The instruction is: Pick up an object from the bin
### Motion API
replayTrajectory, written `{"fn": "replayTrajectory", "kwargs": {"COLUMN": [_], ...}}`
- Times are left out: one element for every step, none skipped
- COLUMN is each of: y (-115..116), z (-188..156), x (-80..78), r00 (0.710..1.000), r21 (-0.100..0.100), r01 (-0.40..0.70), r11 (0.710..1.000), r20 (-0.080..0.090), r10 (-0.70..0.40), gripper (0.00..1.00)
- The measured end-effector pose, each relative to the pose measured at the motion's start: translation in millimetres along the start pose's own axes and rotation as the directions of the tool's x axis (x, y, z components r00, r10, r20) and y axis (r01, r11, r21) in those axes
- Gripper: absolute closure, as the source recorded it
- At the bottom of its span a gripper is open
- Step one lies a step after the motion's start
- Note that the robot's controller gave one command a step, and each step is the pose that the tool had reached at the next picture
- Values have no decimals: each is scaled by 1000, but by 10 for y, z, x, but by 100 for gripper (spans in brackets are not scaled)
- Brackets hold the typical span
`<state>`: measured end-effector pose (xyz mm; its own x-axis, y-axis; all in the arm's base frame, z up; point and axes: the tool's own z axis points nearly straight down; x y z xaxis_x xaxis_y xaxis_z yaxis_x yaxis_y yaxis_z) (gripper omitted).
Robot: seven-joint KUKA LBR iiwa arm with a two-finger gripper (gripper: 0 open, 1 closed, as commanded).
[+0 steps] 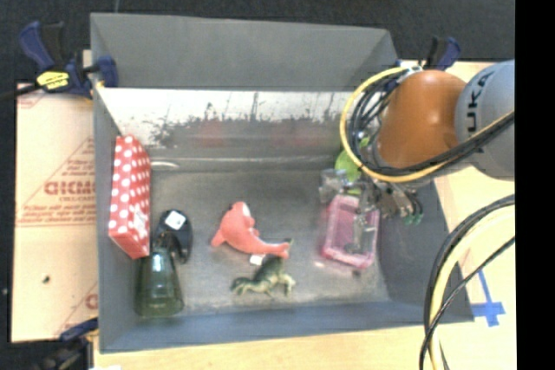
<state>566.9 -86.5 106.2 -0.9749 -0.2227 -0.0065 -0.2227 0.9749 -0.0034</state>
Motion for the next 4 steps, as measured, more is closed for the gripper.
{"fn": "replayTrajectory", "kwargs": {"y": [-432, -404, -100, 5], "z": [311, 307, 318, 281], "x": [-172, 516, 362, 804], "r00": [995, 917, 825, 466], "r21": [2, 2, 15, 52], "r01": [100, 398, 565, 882], "r11": [995, 918, 825, 467], "r20": [7, 19, 9, 38], "r10": [-100, -398, -565, -884], "gripper": [0, 0, 0, 100]}}
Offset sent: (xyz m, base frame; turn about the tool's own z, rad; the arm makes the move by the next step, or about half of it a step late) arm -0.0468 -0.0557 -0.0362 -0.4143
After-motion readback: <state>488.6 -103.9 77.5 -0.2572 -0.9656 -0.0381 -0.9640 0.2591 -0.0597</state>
